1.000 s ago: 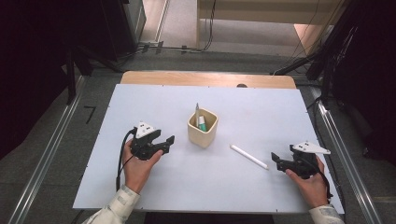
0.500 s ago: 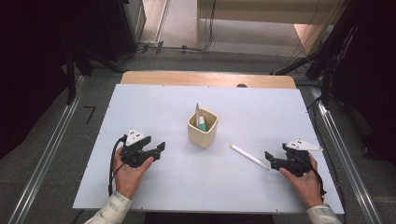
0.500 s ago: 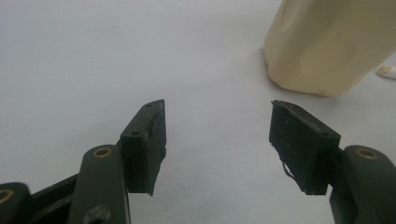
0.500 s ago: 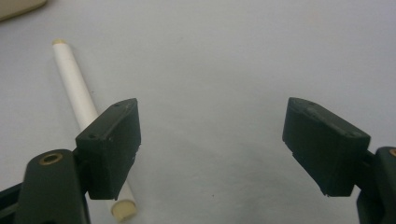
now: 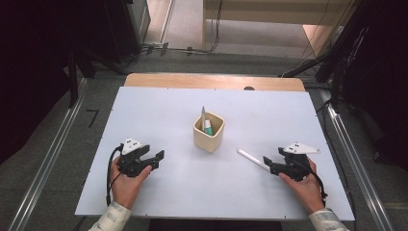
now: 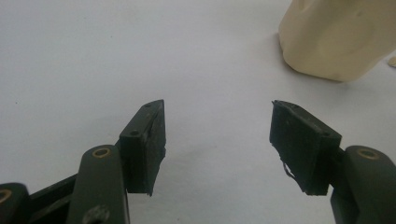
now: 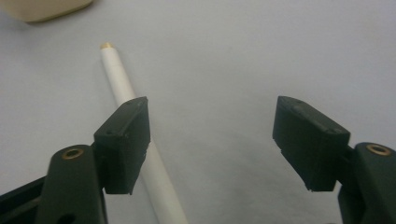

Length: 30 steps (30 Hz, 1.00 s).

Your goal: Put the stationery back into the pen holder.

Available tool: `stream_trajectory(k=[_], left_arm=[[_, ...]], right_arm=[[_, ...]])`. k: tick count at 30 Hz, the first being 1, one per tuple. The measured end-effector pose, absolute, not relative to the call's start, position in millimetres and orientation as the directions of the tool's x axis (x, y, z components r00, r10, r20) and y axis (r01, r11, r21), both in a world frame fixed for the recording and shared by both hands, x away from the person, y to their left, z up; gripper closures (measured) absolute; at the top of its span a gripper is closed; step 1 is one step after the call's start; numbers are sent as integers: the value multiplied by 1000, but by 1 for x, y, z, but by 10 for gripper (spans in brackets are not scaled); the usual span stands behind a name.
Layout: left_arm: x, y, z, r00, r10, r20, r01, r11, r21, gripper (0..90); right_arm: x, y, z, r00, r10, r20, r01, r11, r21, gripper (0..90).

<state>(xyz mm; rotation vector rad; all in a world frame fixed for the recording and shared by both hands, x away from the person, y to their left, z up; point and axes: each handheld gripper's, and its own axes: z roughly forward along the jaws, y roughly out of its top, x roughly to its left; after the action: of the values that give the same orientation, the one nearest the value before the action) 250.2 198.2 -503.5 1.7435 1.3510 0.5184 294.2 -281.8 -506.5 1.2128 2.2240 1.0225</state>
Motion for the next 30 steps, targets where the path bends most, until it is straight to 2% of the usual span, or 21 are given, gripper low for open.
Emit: stream_trajectory(k=[13,30], left_arm=[[250,198,-504,335,926,-174,576,-56,815,379],[250,197,-505,342,923,-179,579,-57,813,386]], right_arm=[[298,-262,-510,-603,797,20,551,398,733,386],[299,-249,-514,-632,775,15,558,441,702,504]])
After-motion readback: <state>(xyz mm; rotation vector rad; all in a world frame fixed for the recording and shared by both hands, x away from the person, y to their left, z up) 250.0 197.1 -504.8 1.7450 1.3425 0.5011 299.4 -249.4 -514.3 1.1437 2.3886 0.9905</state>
